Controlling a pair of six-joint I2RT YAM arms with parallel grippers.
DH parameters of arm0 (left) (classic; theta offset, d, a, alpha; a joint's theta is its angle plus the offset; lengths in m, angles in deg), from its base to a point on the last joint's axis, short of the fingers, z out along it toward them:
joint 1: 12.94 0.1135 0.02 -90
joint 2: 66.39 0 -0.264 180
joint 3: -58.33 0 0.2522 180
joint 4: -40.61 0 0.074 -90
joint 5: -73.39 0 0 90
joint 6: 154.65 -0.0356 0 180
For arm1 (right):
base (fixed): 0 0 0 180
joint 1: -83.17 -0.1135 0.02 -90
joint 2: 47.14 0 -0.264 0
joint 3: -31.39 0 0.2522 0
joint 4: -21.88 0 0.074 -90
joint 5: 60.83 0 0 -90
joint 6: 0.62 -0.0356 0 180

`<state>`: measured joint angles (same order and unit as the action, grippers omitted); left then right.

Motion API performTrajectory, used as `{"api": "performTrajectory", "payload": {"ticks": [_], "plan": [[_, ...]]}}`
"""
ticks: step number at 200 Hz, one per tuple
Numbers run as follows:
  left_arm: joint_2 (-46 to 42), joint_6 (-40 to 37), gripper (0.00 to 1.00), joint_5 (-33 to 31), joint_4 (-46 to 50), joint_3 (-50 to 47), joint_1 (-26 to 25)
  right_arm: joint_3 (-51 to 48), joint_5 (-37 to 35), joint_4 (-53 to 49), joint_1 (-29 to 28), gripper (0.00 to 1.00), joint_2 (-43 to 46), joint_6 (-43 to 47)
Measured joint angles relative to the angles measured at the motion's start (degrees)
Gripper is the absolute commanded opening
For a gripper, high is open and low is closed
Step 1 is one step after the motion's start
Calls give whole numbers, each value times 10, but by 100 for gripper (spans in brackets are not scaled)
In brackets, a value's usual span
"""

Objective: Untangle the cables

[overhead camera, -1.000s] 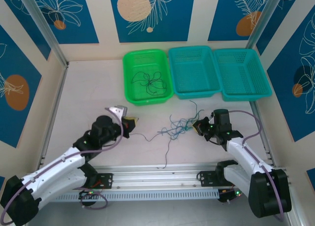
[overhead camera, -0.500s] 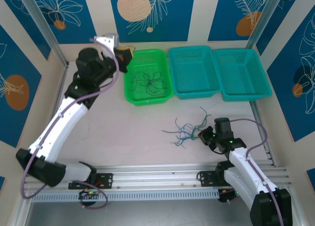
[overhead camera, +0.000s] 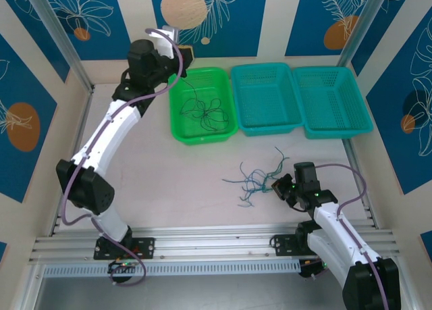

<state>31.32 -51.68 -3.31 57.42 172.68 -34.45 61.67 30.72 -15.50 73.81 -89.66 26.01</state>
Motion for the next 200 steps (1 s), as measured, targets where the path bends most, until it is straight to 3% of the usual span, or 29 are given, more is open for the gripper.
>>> {"api": "performTrajectory", "payload": {"ticks": [41,57,74,82,93,140,181,200], "plan": [[48,-1,2,-17,-20,-64,2,4,4,0,0,0,0,0],[84,0,20,-15,-19,-60,3,4,6,0,0,0,0,0],[134,4,58,-12,9,-24,4,6,11,0,0,0,0,0],[156,4,71,-10,30,-2,4,9,15,-1,0,0,0,1],[175,9,79,-9,57,22,4,17,17,-3,0,0,0,2],[128,18,83,-7,100,3,4,45,19,-13,-6,0,12,18],[-92,37,82,33,7,-209,-11,70,38,1,-49,0,-1,60],[-189,35,82,60,-48,-304,-47,101,44,10,-82,0,-25,81]]}}
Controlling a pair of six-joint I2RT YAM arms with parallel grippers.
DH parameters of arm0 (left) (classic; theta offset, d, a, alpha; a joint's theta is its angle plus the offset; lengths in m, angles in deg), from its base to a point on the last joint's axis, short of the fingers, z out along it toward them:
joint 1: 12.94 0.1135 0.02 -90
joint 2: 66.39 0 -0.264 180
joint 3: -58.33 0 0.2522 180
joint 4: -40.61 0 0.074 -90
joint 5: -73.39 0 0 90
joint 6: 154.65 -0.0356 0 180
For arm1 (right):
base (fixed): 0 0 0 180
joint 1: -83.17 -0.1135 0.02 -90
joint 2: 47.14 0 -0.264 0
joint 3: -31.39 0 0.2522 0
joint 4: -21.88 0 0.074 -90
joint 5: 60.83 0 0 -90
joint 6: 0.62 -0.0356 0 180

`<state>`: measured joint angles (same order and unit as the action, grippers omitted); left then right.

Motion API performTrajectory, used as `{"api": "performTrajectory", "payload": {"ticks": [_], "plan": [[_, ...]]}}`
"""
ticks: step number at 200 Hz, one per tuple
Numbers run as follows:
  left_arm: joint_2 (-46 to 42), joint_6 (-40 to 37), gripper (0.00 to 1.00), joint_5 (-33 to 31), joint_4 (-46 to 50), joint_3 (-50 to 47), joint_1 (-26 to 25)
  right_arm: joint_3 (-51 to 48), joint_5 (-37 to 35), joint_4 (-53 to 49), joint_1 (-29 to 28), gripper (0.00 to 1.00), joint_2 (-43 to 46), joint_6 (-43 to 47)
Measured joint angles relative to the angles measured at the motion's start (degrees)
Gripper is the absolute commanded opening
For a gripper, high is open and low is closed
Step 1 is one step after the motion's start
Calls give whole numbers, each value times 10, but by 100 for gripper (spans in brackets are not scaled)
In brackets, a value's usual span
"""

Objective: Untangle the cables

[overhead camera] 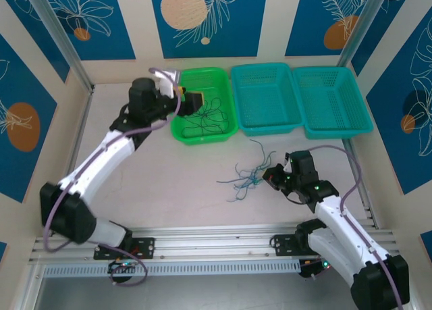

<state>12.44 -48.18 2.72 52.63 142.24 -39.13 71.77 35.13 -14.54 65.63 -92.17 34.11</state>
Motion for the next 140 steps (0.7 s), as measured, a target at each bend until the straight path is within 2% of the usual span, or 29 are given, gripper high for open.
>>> {"api": "performTrajectory", "payload": {"ticks": [25,52,92,115,140], "plan": [[-74,-17,83,33,-48,-110,-86,51,7,15,-44,0,-42,30],[-94,-26,83,52,-89,-237,-156,94,24,35,-75,0,-77,64],[-95,-27,85,37,-95,-359,-165,124,71,55,-83,0,-96,110],[-97,-30,87,14,-104,-378,-162,134,99,58,-88,0,-96,132],[-55,-28,87,25,-116,-369,-147,140,130,68,-94,0,-96,143]]}}
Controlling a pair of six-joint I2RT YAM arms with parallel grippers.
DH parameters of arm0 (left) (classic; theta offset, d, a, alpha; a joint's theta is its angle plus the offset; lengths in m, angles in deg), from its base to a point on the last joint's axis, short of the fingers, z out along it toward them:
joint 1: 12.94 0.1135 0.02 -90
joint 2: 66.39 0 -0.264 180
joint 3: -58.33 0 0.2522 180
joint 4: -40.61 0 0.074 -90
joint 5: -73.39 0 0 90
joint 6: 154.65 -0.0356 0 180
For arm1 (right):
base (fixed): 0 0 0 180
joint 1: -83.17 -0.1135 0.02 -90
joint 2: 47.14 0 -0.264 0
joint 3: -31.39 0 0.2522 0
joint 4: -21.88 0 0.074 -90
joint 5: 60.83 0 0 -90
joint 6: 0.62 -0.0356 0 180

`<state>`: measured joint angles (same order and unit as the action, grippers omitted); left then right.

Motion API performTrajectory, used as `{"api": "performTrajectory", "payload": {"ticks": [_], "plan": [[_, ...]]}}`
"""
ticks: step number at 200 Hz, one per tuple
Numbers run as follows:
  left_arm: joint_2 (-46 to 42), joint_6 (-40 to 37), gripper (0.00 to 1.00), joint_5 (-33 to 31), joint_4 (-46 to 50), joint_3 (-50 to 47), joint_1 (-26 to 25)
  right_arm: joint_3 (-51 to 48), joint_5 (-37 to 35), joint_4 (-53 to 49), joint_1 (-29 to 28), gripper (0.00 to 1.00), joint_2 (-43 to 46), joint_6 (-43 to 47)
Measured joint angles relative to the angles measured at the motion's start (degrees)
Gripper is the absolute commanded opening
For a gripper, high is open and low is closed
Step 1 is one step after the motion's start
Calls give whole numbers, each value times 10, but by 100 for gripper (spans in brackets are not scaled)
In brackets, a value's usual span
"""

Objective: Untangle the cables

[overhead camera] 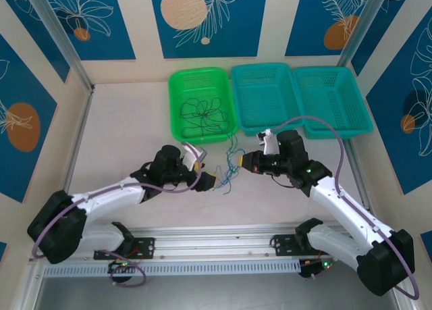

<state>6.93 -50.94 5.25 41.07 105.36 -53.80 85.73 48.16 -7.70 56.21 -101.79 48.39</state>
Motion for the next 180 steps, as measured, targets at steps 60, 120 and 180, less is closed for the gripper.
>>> {"api": "performTrajectory", "payload": {"ticks": [60,120,180], "plan": [[125,42,27,72,-95,13,6,12,23,12,-19,0,1,1],[92,77,0,19,-125,0,9,13,-35,-19,-3,0,28,-10],[-88,146,0,-52,-97,-75,115,-62,-96,-101,222,0,79,-66]]}}
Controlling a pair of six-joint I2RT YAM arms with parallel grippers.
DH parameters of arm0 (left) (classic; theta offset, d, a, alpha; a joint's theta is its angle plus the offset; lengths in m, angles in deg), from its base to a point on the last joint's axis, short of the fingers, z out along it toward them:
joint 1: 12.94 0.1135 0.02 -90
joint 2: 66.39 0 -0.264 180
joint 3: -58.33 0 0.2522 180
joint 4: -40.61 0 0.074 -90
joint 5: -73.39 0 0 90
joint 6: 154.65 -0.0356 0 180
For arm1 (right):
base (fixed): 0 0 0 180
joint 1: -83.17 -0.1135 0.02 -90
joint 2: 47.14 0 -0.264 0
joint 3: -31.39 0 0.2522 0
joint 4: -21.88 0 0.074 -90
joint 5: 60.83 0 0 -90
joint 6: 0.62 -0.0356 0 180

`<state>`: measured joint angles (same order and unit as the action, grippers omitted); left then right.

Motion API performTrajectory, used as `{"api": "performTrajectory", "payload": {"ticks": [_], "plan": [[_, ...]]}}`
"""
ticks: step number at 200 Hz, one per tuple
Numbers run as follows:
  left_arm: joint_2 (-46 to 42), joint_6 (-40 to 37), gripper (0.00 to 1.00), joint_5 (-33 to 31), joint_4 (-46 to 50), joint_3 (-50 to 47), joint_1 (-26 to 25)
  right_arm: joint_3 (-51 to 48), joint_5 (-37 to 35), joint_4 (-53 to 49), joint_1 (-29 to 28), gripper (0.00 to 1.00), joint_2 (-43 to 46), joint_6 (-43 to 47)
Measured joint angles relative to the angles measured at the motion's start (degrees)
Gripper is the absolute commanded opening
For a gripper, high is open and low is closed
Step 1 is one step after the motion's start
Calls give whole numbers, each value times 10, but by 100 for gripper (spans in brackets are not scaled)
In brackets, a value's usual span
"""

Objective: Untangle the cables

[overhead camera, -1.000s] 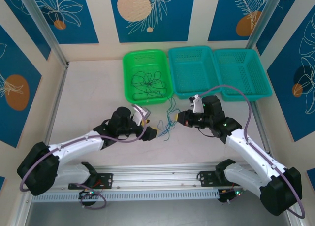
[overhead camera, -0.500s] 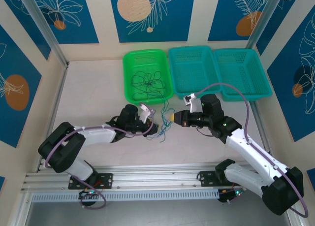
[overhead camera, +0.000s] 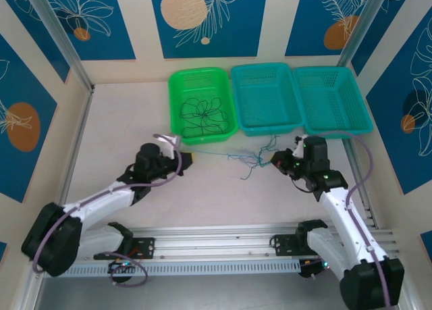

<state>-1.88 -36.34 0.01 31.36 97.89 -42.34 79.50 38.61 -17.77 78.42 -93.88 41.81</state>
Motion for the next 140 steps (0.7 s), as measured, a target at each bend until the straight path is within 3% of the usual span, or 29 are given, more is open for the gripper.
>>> {"api": "performTrajectory", "payload": {"ticks": [49,111,140], "plan": [[-108,40,0,20,49,-42,66,-36,86,-29,148,0,27,-37],[-148,61,0,44,105,-44,115,-38,106,-79,180,0,76,-62],[-193,79,0,45,160,-47,206,-35,76,-111,226,0,117,-78]]}}
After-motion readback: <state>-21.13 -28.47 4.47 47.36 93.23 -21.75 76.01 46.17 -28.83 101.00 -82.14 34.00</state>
